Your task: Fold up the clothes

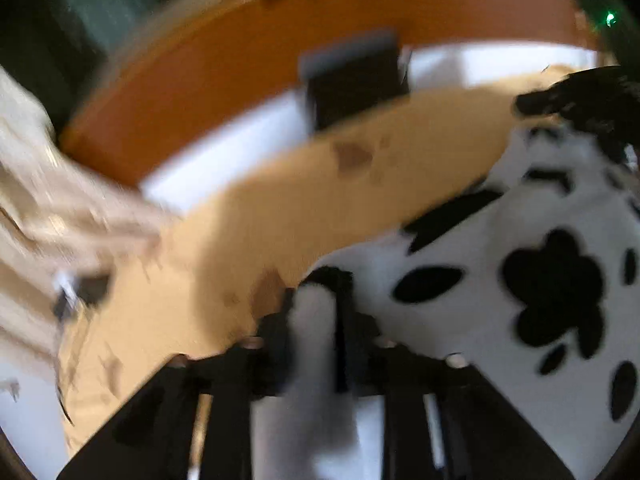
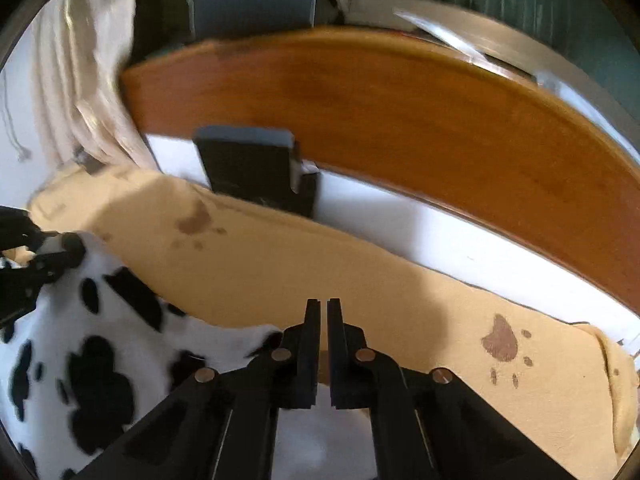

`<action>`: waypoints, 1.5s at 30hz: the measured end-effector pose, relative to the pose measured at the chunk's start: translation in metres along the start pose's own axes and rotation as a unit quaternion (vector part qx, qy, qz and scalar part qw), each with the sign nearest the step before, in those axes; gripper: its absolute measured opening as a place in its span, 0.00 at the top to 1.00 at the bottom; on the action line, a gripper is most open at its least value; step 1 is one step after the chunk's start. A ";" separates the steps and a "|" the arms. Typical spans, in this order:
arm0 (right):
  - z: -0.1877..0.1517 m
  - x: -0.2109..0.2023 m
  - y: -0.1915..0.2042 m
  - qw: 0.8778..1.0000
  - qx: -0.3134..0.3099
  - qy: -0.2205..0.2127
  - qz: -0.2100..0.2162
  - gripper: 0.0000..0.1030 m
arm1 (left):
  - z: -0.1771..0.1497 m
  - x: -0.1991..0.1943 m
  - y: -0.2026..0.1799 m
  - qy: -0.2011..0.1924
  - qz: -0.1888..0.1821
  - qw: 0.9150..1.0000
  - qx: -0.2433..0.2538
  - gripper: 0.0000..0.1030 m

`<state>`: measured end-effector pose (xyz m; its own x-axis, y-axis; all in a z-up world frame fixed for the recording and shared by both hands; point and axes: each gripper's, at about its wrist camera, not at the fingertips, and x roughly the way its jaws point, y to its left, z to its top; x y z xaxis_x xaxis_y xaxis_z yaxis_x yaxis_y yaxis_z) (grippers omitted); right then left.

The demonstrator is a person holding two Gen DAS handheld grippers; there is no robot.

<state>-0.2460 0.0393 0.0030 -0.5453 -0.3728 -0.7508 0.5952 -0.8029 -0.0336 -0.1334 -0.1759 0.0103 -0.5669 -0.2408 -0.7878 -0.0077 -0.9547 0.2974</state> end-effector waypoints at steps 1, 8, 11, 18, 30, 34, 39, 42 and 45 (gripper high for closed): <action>0.000 0.003 -0.002 1.000 0.002 0.004 -0.011 0.96 | 0.001 -0.001 0.005 -0.009 -0.003 1.000 -0.012 0.55; -0.012 -0.045 -0.027 0.998 0.039 -0.030 0.042 0.92 | -0.009 -0.011 0.082 0.002 -0.060 0.982 -0.181 0.06; -0.034 -0.076 -0.025 0.996 0.034 -0.033 0.071 0.63 | -0.017 -0.040 0.085 -0.028 -0.045 0.978 -0.204 0.06; -0.095 -0.096 0.020 0.994 -0.004 0.010 0.109 0.19 | -0.040 -0.099 0.008 -0.050 -0.069 0.992 -0.091 0.01; -0.137 -0.091 0.041 0.996 -0.061 0.055 0.035 0.17 | -0.083 -0.072 0.006 0.030 -0.079 0.986 -0.143 0.00; -0.142 -0.131 0.028 0.999 -0.020 0.019 0.027 0.16 | -0.084 -0.082 0.004 0.053 -0.070 0.983 -0.159 0.00; -0.185 -0.200 -0.015 0.999 0.038 -0.018 0.007 0.16 | -0.085 -0.104 -0.012 0.036 -0.109 0.976 -0.183 0.00; -0.222 -0.241 -0.050 0.996 0.078 -0.024 -0.023 0.16 | -0.081 -0.123 -0.033 0.029 -0.168 0.965 -0.197 0.00; -0.258 -0.282 -0.085 0.991 0.117 -0.030 -0.054 0.17 | -0.072 -0.136 -0.056 0.025 -0.209 0.959 -0.190 0.00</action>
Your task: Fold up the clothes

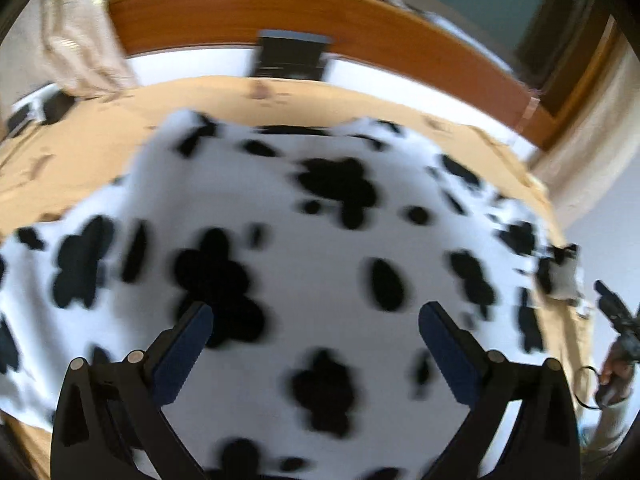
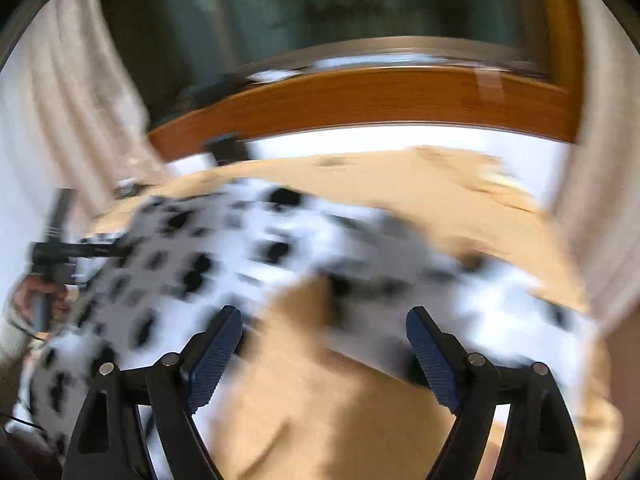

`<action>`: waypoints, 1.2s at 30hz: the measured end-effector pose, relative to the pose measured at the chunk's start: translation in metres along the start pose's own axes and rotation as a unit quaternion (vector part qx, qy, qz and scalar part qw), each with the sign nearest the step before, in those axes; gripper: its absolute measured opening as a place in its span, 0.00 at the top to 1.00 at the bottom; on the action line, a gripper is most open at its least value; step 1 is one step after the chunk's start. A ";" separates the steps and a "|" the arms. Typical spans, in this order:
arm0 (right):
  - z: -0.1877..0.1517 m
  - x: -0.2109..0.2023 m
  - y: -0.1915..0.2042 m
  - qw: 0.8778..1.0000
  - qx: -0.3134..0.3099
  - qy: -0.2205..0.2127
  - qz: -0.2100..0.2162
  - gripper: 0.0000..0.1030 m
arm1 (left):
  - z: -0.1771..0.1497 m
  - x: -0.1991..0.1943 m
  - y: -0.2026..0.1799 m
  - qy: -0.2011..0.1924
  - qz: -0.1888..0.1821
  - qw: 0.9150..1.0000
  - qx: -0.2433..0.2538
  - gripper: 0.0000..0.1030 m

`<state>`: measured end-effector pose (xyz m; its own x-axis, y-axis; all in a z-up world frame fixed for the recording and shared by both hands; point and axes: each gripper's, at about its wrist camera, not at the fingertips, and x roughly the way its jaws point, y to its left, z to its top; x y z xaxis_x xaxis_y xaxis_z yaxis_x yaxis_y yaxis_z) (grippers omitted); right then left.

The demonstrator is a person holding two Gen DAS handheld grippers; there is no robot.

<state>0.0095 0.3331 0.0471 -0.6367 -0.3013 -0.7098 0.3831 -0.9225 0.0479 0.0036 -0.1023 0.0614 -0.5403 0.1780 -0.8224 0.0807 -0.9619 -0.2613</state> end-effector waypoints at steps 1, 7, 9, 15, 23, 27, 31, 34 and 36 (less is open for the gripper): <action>-0.008 -0.013 -0.016 1.000 0.013 -0.002 -0.010 0.17 | -0.001 0.001 -0.011 0.002 -0.010 1.000 0.008 0.00; -0.051 -0.053 -0.074 0.998 0.014 0.012 -0.066 0.17 | -0.008 0.008 -0.067 0.014 -0.049 0.997 0.058 0.00; -0.055 -0.048 -0.072 0.997 -0.012 0.017 -0.071 0.17 | -0.011 0.013 -0.076 0.023 -0.051 0.997 0.062 0.00; -0.058 -0.027 -0.065 0.991 -0.088 0.031 -0.096 0.17 | -0.015 0.022 -0.080 0.044 -0.059 0.996 0.043 0.00; -0.053 -0.011 -0.099 0.993 -0.032 0.058 -0.094 0.71 | -0.015 0.021 -0.076 0.051 -0.052 0.997 0.028 0.00; -0.047 -0.013 -0.106 0.994 -0.014 0.053 -0.092 0.91 | -0.013 0.027 -0.093 0.052 -0.068 0.996 0.037 0.00; -0.034 -0.039 -0.093 0.996 -0.017 0.009 -0.090 0.91 | -0.011 0.018 -0.146 0.017 -0.117 0.987 0.105 0.00; -0.024 -0.058 -0.084 0.996 -0.019 -0.024 -0.088 0.91 | -0.016 0.009 -0.209 -0.007 -0.161 0.966 0.202 0.00; -0.018 -0.070 -0.077 0.995 -0.021 -0.046 -0.086 0.91 | -0.022 0.006 -0.254 -0.021 -0.174 0.947 0.270 0.00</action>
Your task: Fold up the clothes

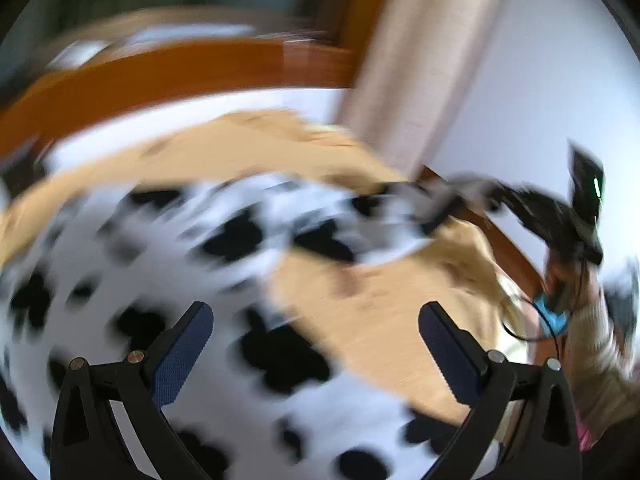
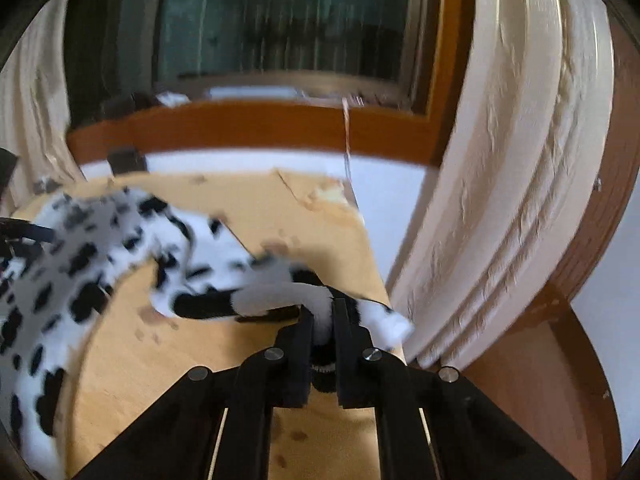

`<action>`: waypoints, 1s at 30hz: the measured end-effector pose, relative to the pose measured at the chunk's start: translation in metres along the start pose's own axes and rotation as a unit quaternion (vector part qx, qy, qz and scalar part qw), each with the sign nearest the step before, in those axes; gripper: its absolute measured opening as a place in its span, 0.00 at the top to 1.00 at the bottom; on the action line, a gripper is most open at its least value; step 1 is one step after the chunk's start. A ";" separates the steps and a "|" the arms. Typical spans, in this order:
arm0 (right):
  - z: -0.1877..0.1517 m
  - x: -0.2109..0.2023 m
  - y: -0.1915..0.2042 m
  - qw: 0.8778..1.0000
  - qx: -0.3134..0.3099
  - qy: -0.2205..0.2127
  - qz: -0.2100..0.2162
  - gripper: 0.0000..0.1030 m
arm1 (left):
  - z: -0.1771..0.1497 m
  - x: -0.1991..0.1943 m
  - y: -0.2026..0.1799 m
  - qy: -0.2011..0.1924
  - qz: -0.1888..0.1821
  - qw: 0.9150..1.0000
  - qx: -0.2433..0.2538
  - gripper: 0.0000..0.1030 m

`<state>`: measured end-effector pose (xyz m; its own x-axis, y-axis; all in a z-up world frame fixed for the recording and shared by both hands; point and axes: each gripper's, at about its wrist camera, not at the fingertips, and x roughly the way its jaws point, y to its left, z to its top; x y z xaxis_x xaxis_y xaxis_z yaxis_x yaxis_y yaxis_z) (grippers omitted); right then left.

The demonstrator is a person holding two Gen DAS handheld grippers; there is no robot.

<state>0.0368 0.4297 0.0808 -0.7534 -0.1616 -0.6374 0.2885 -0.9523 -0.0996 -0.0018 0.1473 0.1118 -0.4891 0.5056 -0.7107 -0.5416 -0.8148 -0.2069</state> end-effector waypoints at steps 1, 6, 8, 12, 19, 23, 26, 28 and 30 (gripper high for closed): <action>0.004 -0.006 0.002 1.000 0.000 -0.011 0.000 0.91 | 0.009 0.006 -0.020 -0.003 -0.006 0.999 0.036 0.00; 0.023 -0.033 0.014 0.998 -0.006 -0.055 0.008 0.91 | 0.038 0.030 -0.092 -0.049 0.029 0.981 0.184 0.00; 0.027 -0.034 0.024 0.998 -0.018 -0.057 0.015 0.91 | 0.048 0.037 -0.107 -0.064 0.023 0.974 0.215 0.00; 0.032 -0.038 0.037 0.997 -0.035 -0.060 0.023 0.91 | 0.061 0.044 -0.119 -0.083 -0.001 0.966 0.244 0.00; 0.039 -0.044 0.047 0.996 -0.048 -0.066 0.033 0.91 | 0.077 0.052 -0.114 -0.083 -0.047 0.967 0.236 0.14; 0.043 -0.045 0.054 0.995 -0.056 -0.068 0.041 0.91 | 0.084 0.059 -0.104 -0.062 -0.056 0.973 0.214 0.56; 0.045 -0.048 0.056 0.995 -0.055 -0.078 0.040 0.91 | 0.087 0.059 -0.101 -0.066 -0.061 0.977 0.195 0.78; 0.045 -0.053 0.054 0.994 -0.047 -0.093 0.034 0.91 | 0.090 0.058 -0.100 -0.075 -0.065 0.978 0.181 0.85; 0.045 -0.057 0.053 0.993 -0.040 -0.108 0.027 0.91 | 0.095 0.051 -0.095 -0.088 -0.067 0.981 0.158 0.88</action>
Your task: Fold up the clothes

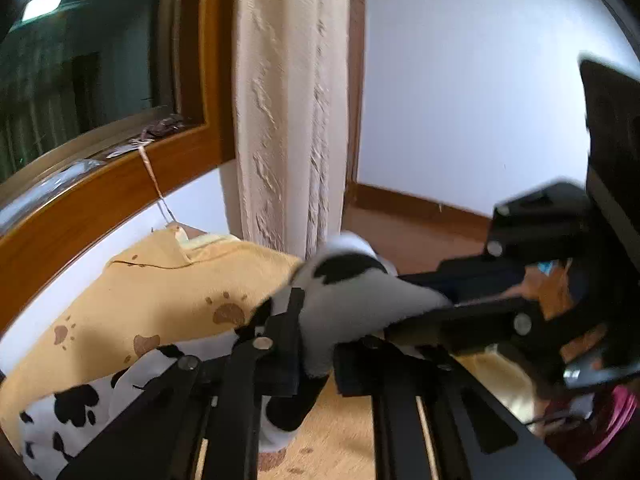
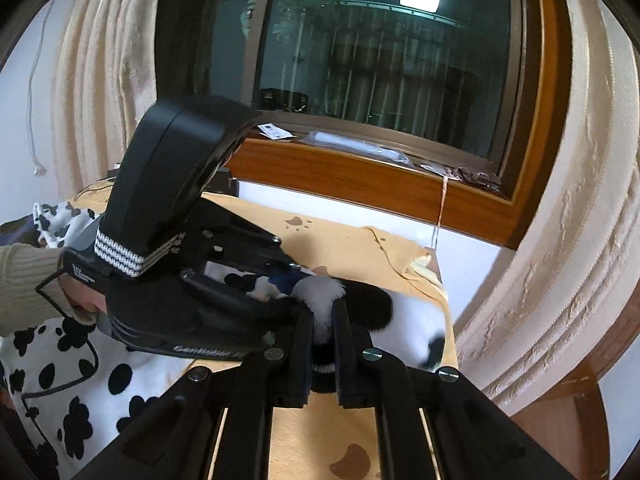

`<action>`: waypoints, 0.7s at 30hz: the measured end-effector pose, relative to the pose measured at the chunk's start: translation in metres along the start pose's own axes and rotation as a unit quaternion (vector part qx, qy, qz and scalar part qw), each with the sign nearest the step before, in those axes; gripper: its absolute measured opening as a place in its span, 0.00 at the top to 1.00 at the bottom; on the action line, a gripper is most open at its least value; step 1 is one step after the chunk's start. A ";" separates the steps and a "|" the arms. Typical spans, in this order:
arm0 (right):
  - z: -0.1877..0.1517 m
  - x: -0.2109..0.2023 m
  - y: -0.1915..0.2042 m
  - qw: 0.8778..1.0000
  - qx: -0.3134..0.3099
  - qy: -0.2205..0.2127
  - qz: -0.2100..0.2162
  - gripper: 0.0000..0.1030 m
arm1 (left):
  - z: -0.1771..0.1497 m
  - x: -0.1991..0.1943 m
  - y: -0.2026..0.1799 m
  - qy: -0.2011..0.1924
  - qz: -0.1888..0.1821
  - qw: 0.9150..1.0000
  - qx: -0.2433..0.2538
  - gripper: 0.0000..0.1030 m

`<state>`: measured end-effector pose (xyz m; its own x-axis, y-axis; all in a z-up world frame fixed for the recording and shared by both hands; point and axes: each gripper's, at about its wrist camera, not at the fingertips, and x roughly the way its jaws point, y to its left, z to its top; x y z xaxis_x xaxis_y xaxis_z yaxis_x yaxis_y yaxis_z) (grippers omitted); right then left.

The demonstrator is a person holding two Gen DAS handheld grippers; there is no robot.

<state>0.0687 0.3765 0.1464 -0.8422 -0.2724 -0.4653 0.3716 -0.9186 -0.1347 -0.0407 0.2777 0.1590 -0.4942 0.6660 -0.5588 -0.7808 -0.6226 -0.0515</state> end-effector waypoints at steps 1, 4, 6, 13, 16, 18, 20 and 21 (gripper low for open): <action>0.001 -0.002 -0.001 1.000 0.003 -0.007 -0.004 0.91 | 0.002 -0.002 0.003 -0.005 0.003 1.000 -0.010 0.89; 0.002 -0.009 -0.002 0.999 0.013 -0.030 -0.015 0.87 | 0.013 -0.009 0.026 -0.016 0.022 0.998 -0.063 0.90; 0.002 -0.014 -0.004 0.998 0.023 -0.047 -0.025 0.34 | 0.019 -0.019 0.046 -0.028 0.032 0.993 -0.108 0.90; -0.020 -0.004 -0.003 0.995 0.091 -0.034 -0.022 0.00 | 0.041 -0.077 0.104 -0.097 0.077 0.971 -0.206 0.90; -0.028 0.027 0.014 0.997 0.080 0.023 0.008 0.00 | 0.041 -0.107 0.120 -0.120 0.110 0.962 -0.221 0.90; -0.032 0.046 0.022 0.996 0.074 0.050 0.022 0.00 | 0.036 -0.132 0.132 -0.138 0.137 0.952 -0.237 0.90; -0.034 0.063 0.031 0.994 0.071 0.072 0.039 0.00 | 0.026 -0.157 0.147 -0.157 0.166 0.939 -0.257 0.90; -0.035 0.072 0.035 0.993 0.071 0.082 0.049 0.00 | 0.014 -0.177 0.158 -0.171 0.184 0.927 -0.279 0.90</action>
<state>0.0348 0.3346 0.0778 -0.7248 -0.3233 -0.6084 0.3806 -0.9240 0.0376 -0.0823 0.0676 0.2615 -0.8544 0.3991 -0.3327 -0.2642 -0.8850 -0.3833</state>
